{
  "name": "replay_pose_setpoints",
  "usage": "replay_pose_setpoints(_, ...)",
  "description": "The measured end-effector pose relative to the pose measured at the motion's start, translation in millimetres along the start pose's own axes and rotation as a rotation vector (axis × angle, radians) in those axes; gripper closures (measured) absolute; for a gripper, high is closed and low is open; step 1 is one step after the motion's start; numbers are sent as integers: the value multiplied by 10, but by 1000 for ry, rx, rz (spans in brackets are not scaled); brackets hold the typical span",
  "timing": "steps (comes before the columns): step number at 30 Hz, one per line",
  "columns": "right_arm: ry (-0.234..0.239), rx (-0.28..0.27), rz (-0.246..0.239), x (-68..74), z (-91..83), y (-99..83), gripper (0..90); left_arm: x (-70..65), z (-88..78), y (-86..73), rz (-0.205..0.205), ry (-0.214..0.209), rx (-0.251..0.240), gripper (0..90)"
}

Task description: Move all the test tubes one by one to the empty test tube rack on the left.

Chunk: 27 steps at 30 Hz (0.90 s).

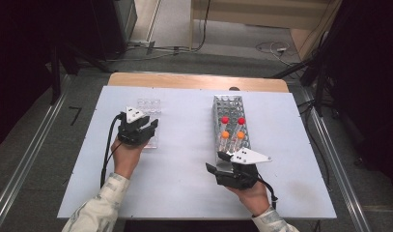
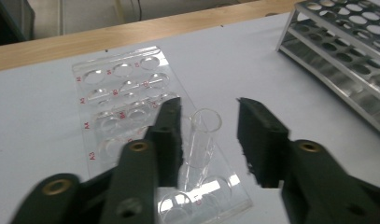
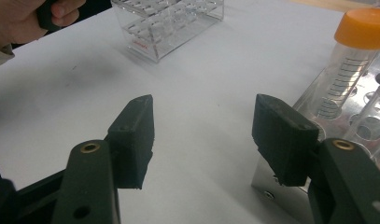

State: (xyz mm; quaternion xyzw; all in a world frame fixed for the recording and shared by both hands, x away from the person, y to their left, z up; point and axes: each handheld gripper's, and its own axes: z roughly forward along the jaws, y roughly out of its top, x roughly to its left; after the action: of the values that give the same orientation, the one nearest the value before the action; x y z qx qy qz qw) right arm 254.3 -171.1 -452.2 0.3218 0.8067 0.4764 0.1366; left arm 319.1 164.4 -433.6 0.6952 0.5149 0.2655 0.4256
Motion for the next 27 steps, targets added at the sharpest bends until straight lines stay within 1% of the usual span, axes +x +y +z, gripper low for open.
replay_pose_setpoints(2, -2, -1, -1, -5, -7, 0, 377, 25, -47, 16, -32, -10, -13, 484)
replay_pose_setpoints(4, -4, -3, 2, -6, -19, -1, 377, 42, -101, 20, -55, -22, -23, 424)
replay_pose_setpoints(5, -4, -5, 2, -7, -27, -1, 377, 43, -130, 14, -57, -22, -31, 393)
replay_pose_setpoints(7, -5, -10, 4, -11, -45, -1, 377, 31, -189, -5, -58, -9, -46, 329)
replay_pose_setpoints(10, -8, -17, 8, -20, -79, -1, 376, 9, -266, -49, -62, -2, -64, 260)
replay_pose_setpoints(13, -15, -21, 7, -32, -118, -6, 374, -1, -319, -66, -58, -6, -55, 207)
replay_pose_setpoints(15, -21, -23, 6, -47, -147, -14, 373, 1, -356, -86, -60, -15, -60, 200)
replay_pose_setpoints(17, -29, -26, 12, -63, -177, -22, 373, 9, -386, -102, -65, -15, -63, 187)
replay_pose_setpoints(22, -50, -32, 18, -127, -250, -50, 371, 22, -443, -124, -74, -14, -71, 187)
replay_pose_setpoints(25, -67, -35, 22, -171, -287, -70, 369, 14, -458, -128, -81, -26, -67, 187)
replay_pose_setpoints(27, -83, -36, 30, -200, -300, -82, 365, 3, -467, -127, -74, -29, -69, 187)
